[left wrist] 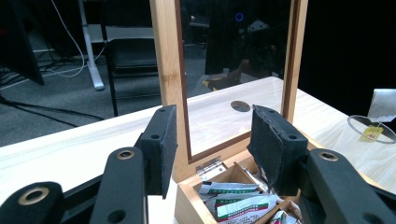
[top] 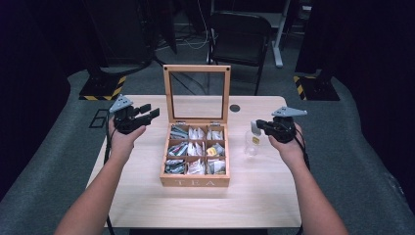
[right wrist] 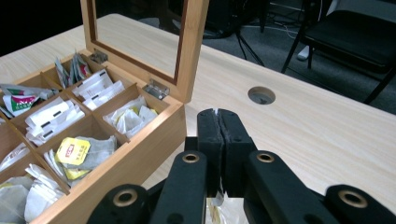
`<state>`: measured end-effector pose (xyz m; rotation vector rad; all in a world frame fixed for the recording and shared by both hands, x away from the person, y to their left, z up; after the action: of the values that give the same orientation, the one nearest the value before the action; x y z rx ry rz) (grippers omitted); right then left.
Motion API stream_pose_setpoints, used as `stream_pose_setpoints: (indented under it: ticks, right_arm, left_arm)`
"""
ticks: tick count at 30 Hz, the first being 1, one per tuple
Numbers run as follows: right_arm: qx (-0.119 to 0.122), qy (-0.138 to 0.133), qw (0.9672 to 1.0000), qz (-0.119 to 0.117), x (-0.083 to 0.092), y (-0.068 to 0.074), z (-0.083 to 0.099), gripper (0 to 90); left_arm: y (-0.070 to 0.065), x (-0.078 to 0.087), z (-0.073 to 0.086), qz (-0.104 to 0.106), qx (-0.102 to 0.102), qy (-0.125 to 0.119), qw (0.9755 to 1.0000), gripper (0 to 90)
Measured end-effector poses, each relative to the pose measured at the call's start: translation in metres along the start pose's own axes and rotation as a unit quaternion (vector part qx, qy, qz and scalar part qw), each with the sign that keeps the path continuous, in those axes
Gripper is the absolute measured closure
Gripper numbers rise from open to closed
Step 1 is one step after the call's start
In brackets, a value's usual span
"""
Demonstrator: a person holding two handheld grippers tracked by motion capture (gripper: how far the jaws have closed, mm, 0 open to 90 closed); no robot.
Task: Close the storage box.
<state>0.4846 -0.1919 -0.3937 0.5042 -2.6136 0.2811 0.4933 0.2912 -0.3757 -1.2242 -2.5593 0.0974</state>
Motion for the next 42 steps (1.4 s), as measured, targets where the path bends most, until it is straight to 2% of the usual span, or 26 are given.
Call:
stream_pose_setpoints:
  ticks: [17,28,36,42]
  right_arm:
    - [-0.003,0.030,0.9995,-0.002,-0.014,0.005,0.025,88.5]
    - [0.012,0.050,0.9987,0.000,-0.022,0.010,0.029,87.5]
    - [0.009,0.055,0.9984,0.002,-0.025,0.012,0.030,79.2]
    - [-0.010,0.052,0.9986,0.002,-0.022,0.009,0.027,69.5]
  left_arm:
    - [0.002,0.003,0.000,-0.004,0.001,-0.001,1.0000,51.4]
    - [0.003,0.005,-0.001,-0.004,0.000,-0.003,1.0000,51.4]
    - [0.003,0.006,0.000,-0.005,0.004,-0.001,1.0000,51.4]
    - [0.004,0.006,0.000,-0.003,0.005,-0.003,1.0000,51.3]
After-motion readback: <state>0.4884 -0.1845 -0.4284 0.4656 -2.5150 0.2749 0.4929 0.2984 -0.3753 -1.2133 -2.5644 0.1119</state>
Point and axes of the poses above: each handheld gripper's, and its own axes: x roughly backward along the jaws, z roughly out of its underside, y roughly to its left, the point moved 1 cm from there along -x, roughly forward along the jaws, and after that the axes turned 15 degrees about z, right-handed, at the moved point
